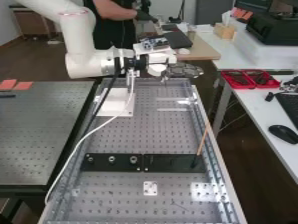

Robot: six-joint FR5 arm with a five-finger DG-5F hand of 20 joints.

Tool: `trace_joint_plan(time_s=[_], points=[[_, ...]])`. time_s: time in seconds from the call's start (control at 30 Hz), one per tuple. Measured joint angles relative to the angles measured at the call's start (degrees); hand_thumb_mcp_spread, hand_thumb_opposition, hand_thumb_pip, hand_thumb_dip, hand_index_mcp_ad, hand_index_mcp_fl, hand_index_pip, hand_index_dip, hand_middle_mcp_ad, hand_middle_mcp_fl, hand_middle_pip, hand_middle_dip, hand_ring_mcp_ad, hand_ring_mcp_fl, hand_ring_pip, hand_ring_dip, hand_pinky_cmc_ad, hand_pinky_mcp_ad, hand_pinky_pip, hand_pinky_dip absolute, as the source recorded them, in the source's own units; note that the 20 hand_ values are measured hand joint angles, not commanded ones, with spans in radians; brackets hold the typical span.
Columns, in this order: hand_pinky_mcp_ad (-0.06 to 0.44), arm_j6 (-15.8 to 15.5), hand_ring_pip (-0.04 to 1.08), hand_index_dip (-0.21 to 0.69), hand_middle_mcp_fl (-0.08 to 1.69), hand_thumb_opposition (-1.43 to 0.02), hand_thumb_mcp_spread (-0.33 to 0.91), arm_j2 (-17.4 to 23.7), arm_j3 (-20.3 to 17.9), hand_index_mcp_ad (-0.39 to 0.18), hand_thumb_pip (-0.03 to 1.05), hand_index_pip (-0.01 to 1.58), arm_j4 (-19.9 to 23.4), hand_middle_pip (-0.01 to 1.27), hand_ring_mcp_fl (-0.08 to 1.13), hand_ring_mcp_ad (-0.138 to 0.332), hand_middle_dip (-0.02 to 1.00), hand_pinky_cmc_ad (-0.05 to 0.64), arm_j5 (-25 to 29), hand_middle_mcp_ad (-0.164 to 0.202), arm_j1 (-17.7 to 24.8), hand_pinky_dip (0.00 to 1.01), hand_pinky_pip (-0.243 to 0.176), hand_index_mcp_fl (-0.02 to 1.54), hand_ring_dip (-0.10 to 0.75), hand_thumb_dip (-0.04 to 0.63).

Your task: Grab the drill bit and place it in the clear container

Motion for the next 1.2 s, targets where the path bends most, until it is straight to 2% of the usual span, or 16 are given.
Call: trace_joint_plan(time_s=[0.63,0.83,0.97,1.07,1.1,1.2], points=[[0.148,0.62,0.1,0.157,0.42,-0.97,0.67,-7.76,3.55,-0.124,0.47,1.23,-2.85,0.12,0.11,0.18,0.25,0.307,2.36,0.012,3.11,0.19,-0.061,0.71,0.042,0.284],[0.148,0.97,0.1,0.157,0.41,-0.97,0.67,-8.81,3.95,-0.126,0.45,1.23,-3.7,0.12,0.11,0.18,0.25,0.307,3.19,0.012,3.07,0.19,-0.061,0.69,0.04,0.284],[0.148,1.23,0.1,0.159,0.38,-0.93,0.61,-8.54,3.91,-0.134,0.47,1.24,-4.09,0.12,0.11,0.18,0.25,0.307,3.18,0.012,2.78,0.19,-0.061,0.6,0.044,0.283],[0.15,1.69,0.1,0.152,0.33,-0.9,0.55,-8.03,3.97,-0.134,0.51,1.19,-4.98,0.11,0.08,0.182,0.25,0.307,3.06,0.012,2.45,0.19,-0.059,0.34,0.044,0.283],[0.15,1.78,0.1,0.154,0.3,-0.88,0.52,-7.77,3.96,-0.134,0.57,1.18,-5.36,0.11,0.06,0.183,0.25,0.307,2.97,0.009,2.29,0.19,-0.059,0.27,0.044,0.286],[0.148,1.96,0.09,0.154,0.25,-0.85,0.47,-6.83,3.81,-0.131,0.62,1.14,-5.5,0.11,0.03,0.182,0.25,0.307,2.84,0.009,1.85,0.2,-0.059,0.15,0.044,0.286]])
